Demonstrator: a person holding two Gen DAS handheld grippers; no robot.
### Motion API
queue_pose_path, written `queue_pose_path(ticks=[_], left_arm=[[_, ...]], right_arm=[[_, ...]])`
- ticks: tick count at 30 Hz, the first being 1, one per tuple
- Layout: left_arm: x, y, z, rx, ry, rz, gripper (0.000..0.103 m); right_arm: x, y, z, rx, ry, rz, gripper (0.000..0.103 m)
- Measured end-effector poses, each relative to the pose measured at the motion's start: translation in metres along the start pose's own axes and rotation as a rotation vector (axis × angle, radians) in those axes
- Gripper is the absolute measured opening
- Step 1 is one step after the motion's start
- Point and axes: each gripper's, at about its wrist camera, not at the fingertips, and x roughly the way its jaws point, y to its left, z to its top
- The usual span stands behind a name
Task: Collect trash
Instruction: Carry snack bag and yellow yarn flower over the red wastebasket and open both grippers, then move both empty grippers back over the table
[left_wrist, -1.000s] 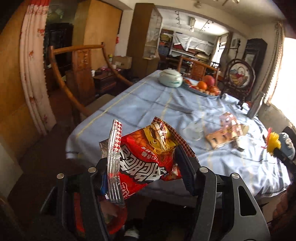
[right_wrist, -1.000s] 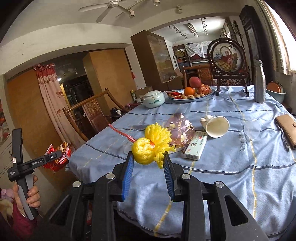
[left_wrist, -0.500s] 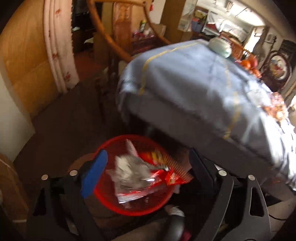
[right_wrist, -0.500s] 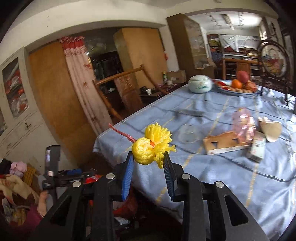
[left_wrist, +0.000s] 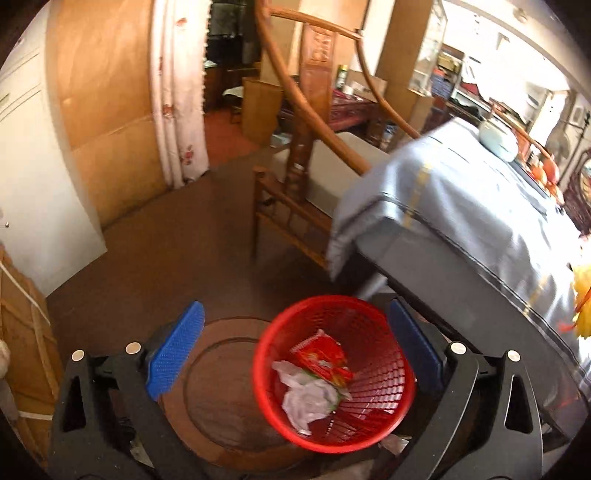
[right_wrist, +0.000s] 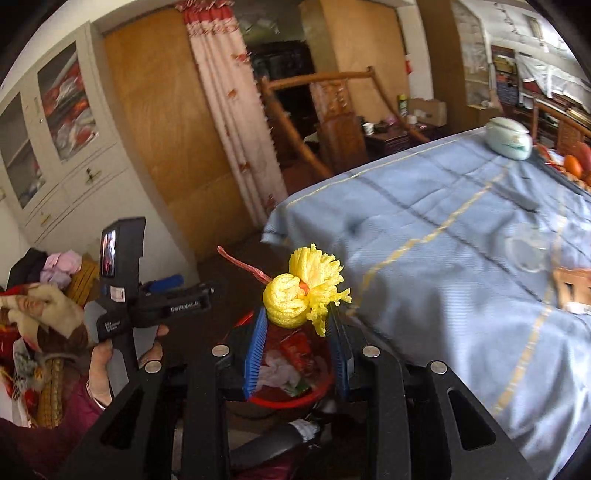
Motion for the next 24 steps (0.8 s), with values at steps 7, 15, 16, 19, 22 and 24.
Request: queue_pose_path(ticks=[7,15,16,19,22,24], left_arm=[[0.01,0.038,0.001,-0.071,0.006,0.063,0.096],[0.004,0.05,0.003,-0.094,-0.009,0.067,0.096],[0.003,0.048,0.004,-0.09,-0.012,0.065,0.096],[-0.005,0.04,0.007,-0.069,-0.031,0.059,0.096],[-0.014,0.029,0.009,-0.045,-0.055,0.051,0.096],[-0.022,0.02,0.011,-0.028,-0.074,0.04,0.096]], right_arm=[[0.036,0.021,0.009,-0.03,0.057,0.068,0.057],[0.031,0.023,0.008,-0.031,0.041,0.049,0.058],[0.03,0.02,0.008,-0.029,0.034,0.046,0.06],[0.02,0.017,0.007,-0.025,0.005,0.025,0.068],[0.005,0.013,0.003,-0.022,-0.03,0.001,0.073],[-0.008,0.009,0.002,-0.013,-0.061,-0.015,0.076]])
